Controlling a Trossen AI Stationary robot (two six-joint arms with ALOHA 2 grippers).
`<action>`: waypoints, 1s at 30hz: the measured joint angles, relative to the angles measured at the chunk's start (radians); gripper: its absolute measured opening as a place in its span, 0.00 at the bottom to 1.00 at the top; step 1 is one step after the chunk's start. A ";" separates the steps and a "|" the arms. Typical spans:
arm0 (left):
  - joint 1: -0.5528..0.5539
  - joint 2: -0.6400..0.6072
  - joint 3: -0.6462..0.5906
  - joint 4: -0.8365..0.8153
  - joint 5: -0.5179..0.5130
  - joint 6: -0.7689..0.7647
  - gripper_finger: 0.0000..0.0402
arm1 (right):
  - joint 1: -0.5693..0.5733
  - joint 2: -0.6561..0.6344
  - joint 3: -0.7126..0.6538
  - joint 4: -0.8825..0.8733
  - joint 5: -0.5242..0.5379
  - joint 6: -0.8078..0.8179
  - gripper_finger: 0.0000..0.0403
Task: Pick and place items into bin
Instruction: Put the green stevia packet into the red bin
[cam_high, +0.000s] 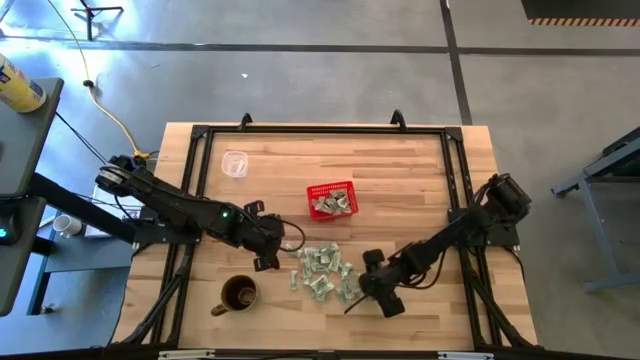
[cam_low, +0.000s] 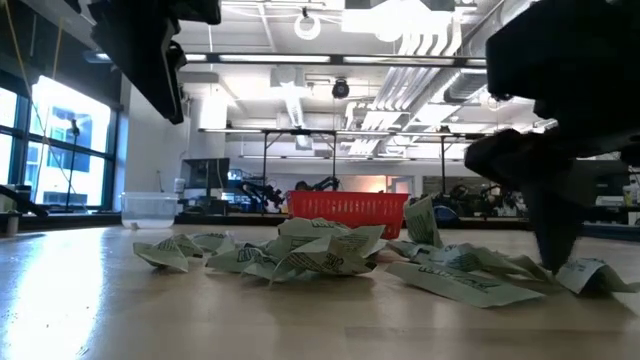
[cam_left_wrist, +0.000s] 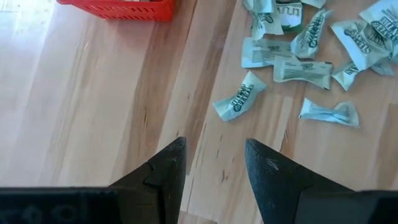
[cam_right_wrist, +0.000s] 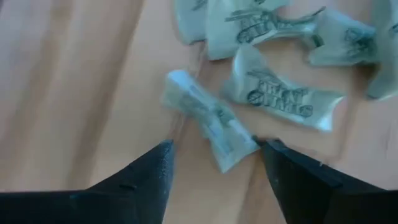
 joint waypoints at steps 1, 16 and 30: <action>0.000 0.000 0.000 0.000 -0.001 -0.003 0.49 | -0.001 -0.001 -0.010 0.006 -0.007 0.014 0.54; 0.000 0.000 0.000 -0.007 -0.013 -0.023 0.49 | 0.000 0.007 0.026 0.021 0.038 0.051 0.34; 0.000 0.000 0.000 -0.008 -0.013 -0.016 0.49 | 0.038 0.020 0.026 0.180 0.090 0.041 0.74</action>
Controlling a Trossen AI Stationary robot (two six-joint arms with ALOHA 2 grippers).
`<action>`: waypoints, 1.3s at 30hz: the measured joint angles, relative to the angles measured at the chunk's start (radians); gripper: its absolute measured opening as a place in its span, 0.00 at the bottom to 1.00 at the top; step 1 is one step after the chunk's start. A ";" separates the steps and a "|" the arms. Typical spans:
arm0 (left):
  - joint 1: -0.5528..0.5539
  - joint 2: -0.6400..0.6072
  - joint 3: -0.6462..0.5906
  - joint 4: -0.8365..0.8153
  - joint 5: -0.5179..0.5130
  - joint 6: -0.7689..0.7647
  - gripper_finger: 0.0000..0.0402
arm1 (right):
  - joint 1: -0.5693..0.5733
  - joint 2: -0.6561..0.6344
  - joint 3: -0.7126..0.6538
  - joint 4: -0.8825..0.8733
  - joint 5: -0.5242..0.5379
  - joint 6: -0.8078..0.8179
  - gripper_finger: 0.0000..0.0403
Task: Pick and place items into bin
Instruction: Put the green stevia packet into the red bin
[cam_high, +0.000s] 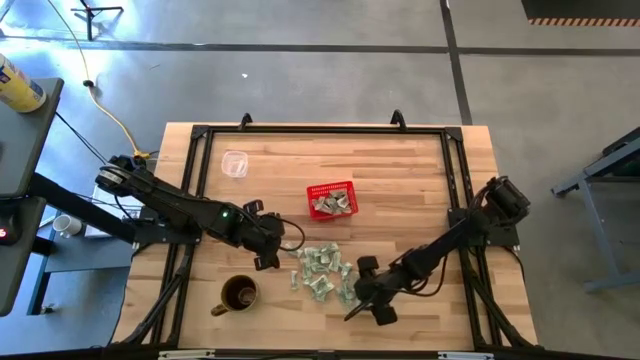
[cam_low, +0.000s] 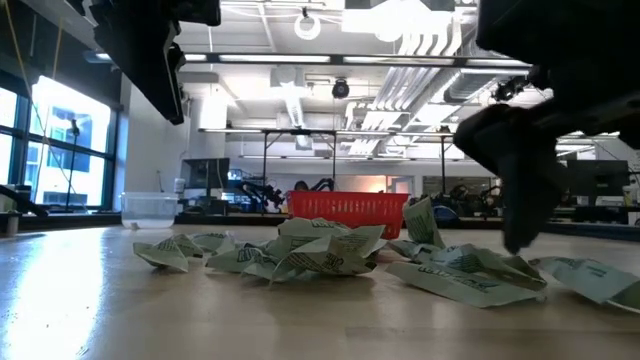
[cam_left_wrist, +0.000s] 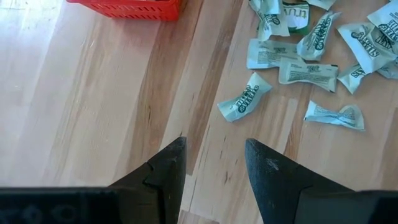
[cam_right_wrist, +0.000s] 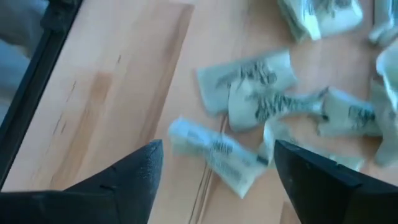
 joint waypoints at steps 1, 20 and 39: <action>0.000 0.000 0.000 0.000 0.000 0.000 0.49 | 0.000 0.011 0.000 0.012 -0.001 -0.003 0.74; 0.000 0.000 0.000 -0.026 0.022 0.000 0.49 | 0.052 -0.035 -0.001 -0.074 0.141 0.002 0.55; 0.000 0.000 0.000 -0.015 0.014 -0.022 0.49 | 0.034 0.041 0.001 -0.005 0.062 -0.073 0.65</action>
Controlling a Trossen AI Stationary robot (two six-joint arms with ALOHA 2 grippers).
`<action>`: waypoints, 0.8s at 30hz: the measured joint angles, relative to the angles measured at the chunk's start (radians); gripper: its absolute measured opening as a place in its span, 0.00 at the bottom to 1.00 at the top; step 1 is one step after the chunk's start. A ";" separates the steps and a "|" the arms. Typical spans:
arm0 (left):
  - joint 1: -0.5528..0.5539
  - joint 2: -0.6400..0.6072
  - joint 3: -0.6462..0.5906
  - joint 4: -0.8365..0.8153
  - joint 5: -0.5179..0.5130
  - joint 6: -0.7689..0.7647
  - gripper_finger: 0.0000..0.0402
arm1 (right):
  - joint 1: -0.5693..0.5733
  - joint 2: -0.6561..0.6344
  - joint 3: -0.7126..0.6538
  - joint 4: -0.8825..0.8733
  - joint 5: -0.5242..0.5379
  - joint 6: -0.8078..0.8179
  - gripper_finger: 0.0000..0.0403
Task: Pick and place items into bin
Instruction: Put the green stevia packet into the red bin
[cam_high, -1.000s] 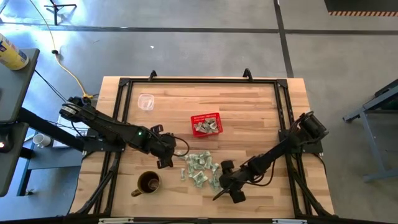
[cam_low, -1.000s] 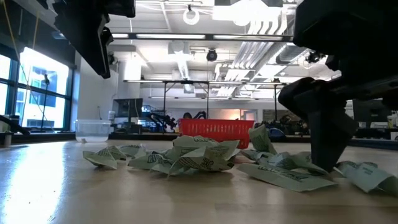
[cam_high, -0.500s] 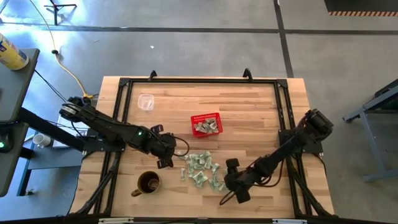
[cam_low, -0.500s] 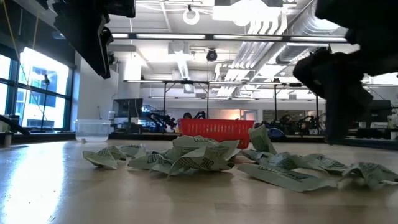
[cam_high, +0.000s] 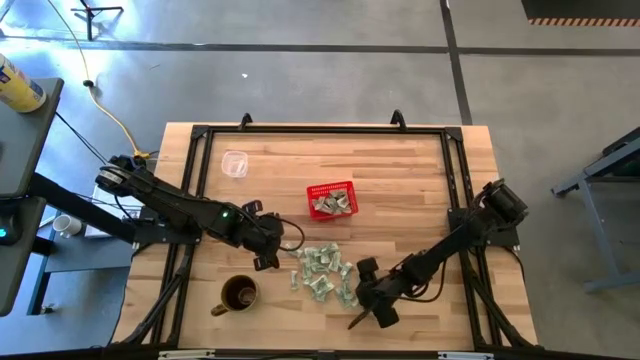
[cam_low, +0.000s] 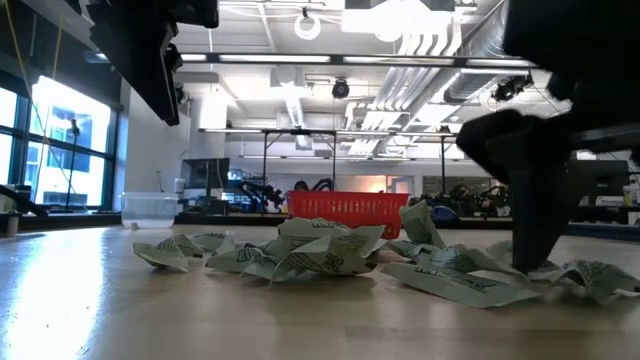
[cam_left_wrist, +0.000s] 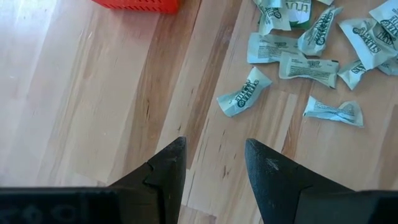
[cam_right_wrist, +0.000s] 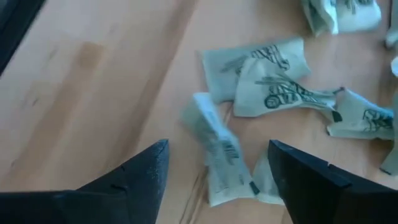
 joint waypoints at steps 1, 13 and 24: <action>0.000 0.000 0.000 0.000 0.000 0.000 0.49 | -0.008 0.004 0.000 0.003 -0.012 0.012 0.63; 0.000 0.000 0.000 -0.013 0.000 0.003 0.49 | -0.024 0.008 0.006 -0.034 -0.053 0.071 0.21; 0.000 0.000 0.000 -0.022 0.000 0.011 0.49 | -0.127 -0.029 0.093 -0.334 0.068 0.372 0.05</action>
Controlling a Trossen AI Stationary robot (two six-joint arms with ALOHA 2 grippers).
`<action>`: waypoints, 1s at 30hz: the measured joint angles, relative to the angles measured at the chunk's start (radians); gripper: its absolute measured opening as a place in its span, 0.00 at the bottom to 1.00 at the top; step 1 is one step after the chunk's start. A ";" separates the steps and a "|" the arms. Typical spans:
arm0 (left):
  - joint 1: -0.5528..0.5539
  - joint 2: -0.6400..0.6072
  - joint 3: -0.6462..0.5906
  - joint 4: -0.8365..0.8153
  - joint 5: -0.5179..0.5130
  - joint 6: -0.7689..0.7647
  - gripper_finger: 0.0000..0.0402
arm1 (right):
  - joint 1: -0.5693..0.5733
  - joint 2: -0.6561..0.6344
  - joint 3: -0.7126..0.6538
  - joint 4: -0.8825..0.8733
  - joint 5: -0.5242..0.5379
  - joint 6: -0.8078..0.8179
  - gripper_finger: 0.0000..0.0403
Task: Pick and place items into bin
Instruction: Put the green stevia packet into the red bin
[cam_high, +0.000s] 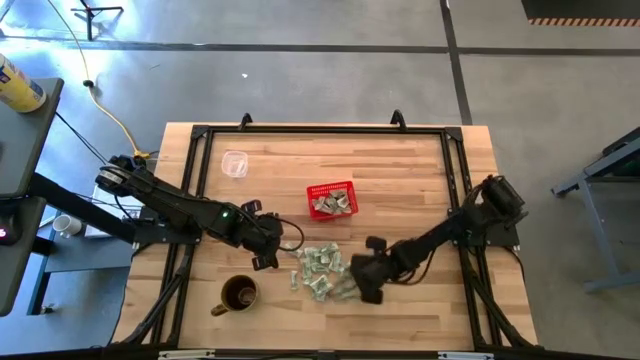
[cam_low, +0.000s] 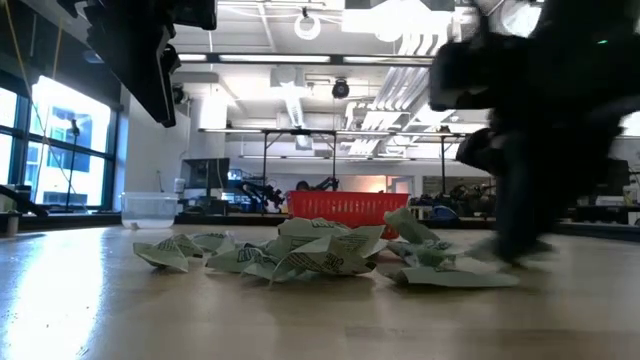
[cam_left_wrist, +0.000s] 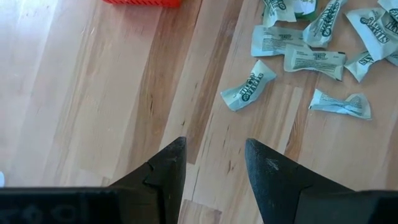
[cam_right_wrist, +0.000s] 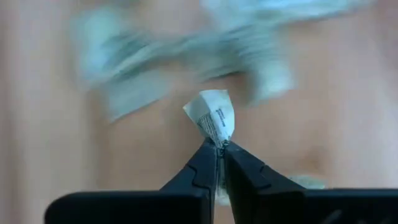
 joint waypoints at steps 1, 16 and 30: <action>0.000 0.000 0.000 -0.001 0.000 0.000 0.49 | -0.013 -0.014 -0.004 0.013 0.027 0.041 0.04; 0.000 -0.009 0.000 -0.018 0.000 -0.036 0.49 | -0.240 -0.164 -0.006 0.149 0.090 0.129 0.02; 0.000 -0.010 0.000 0.062 -0.078 -0.025 0.49 | -0.622 -0.072 -0.006 0.168 -0.317 -0.049 0.18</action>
